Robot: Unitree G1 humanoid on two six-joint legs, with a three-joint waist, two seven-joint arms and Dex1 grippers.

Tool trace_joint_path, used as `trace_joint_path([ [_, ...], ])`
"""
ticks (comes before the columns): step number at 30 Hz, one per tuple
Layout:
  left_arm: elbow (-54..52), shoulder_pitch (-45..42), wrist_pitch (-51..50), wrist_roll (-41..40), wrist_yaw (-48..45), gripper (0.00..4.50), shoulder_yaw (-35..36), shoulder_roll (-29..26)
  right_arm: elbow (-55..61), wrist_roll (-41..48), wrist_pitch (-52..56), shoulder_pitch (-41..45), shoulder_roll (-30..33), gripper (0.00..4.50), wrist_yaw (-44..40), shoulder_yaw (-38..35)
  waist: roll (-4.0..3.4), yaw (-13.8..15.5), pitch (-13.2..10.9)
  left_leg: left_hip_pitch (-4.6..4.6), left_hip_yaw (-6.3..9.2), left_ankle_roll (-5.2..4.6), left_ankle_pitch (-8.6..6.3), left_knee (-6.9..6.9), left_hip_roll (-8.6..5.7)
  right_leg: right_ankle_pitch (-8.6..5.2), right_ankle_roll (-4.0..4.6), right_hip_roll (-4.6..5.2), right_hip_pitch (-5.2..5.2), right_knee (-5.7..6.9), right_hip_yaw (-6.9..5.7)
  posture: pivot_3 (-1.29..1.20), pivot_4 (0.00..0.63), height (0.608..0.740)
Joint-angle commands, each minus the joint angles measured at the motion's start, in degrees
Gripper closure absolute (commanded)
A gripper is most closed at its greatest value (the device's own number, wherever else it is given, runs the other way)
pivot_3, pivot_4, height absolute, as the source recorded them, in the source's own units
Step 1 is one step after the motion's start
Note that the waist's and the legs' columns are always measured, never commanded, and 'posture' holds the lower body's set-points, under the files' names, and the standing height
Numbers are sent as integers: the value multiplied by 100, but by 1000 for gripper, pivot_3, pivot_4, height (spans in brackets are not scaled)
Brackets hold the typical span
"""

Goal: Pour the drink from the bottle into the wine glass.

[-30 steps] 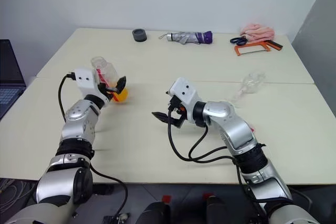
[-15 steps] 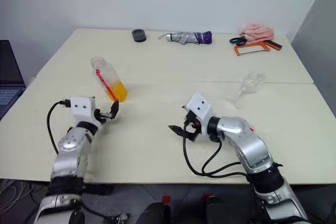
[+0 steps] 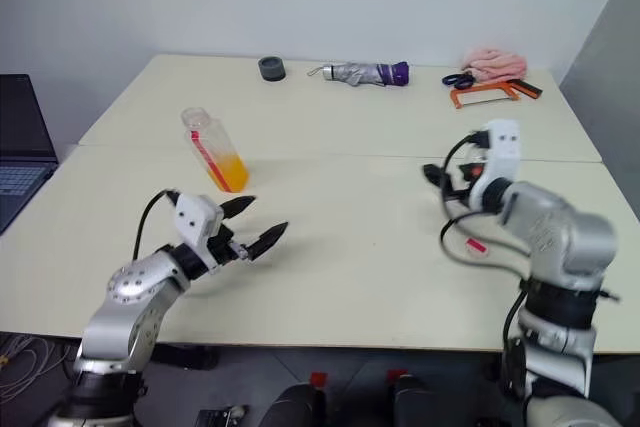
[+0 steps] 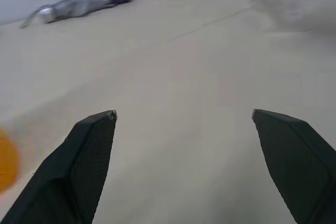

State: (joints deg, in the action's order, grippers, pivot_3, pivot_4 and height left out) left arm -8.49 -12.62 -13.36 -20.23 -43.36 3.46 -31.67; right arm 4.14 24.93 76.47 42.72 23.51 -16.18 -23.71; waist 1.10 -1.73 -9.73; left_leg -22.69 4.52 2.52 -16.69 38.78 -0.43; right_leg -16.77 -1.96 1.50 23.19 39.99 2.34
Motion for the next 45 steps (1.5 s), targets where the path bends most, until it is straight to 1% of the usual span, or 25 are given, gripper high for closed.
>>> trace_joint_path([
  [1,-155,-337,-86,-257,-762,69,-244,-227,-1017,-62,258,491,259,0,136,-284,-1,-14,1,0,-5,0,0,-8,-2,0,1,-5,2,-5,2,0,150,740],
  [6,1,-767,-121,-320,-1554,69,-548,-449,-3118,-42,-106,1203,578,0,-29,-524,-6,-86,-2,0,-33,-1,-1,-17,3,-1,2,-15,7,-9,11,0,150,740],
  [8,50,-834,-113,-317,-1663,69,-581,-449,-3620,-37,-307,1365,649,0,-114,-503,-9,-110,-4,0,-35,-1,-1,-17,4,-1,2,-17,8,-8,13,0,150,740],
  [12,54,-958,-166,-321,-1819,69,-653,-384,-4873,-41,-1097,1769,683,0,-386,-517,-10,-150,-5,0,-38,-2,-1,-17,5,-1,2,-19,8,-9,13,0,150,740],
  [16,104,-1021,-170,-301,-1867,69,-668,-349,-5654,-130,-1708,2018,710,0,-650,-348,-11,-152,-6,-3,-38,-2,-1,-15,6,-1,2,-18,8,-9,11,0,150,740],
  [20,156,-1081,-161,-264,-1899,69,-700,-319,-6499,-283,-2584,2224,635,0,-769,-233,-11,-154,-6,-4,-38,-1,-1,-14,8,-1,2,-17,8,-8,12,0,150,740],
  [25,242,-1171,-111,-223,-1927,69,-745,-312,-7149,-328,-3245,2422,550,0,-798,-235,-12,-154,-6,-4,-39,-1,-1,-13,9,-1,2,-17,8,-8,14,0,150,740],
  [28,273,-1208,-85,-197,-1931,0,-770,-301,-7393,-269,-3492,2480,512,540,-762,-327,-12,-155,-6,-3,-38,-1,0,-13,9,-1,2,-18,8,-8,13,0,150,740],
  [31,276,-1193,-71,-192,-1936,0,-770,-299,-7507,-152,-3576,2520,486,1527,-769,-442,-13,-154,-7,-5,-37,-1,0,-13,10,-1,2,-17,8,-8,13,0,150,740],
  [37,218,-1087,-177,-267,-1937,0,-719,-315,-7501,-89,-3469,2543,442,3757,-913,-490,-13,-154,-7,-6,-37,0,0,-13,11,-1,2,-15,8,-8,13,0,150,740],
  [39,222,-1053,-250,-318,-1905,0,-649,-333,-7421,-12,-3376,2574,423,4278,-1017,-508,-14,-155,-7,-2,-37,-1,0,-13,10,-1,2,-15,8,-7,16,0,150,740],
  [40,220,-1034,-279,-337,-1896,0,-617,-350,-7356,9,-3355,2590,406,4366,-1095,-490,-14,-155,-7,-4,-36,-1,0,-13,11,-1,2,-16,8,-7,13,0,150,740],
  [43,201,-989,-321,-353,-1854,0,-554,-379,-7160,-81,-3611,2564,327,4366,-1124,-378,-18,-155,-10,-7,-34,-1,0,-12,11,-1,2,-15,8,-8,12,0,150,740],
  [45,217,-969,-352,-366,-1818,0,-494,-403,-6582,-523,-4701,2283,54,4366,-1098,91,-20,-157,-11,-7,-33,0,0,-11,11,-1,2,-15,8,-8,13,0,150,740],
])
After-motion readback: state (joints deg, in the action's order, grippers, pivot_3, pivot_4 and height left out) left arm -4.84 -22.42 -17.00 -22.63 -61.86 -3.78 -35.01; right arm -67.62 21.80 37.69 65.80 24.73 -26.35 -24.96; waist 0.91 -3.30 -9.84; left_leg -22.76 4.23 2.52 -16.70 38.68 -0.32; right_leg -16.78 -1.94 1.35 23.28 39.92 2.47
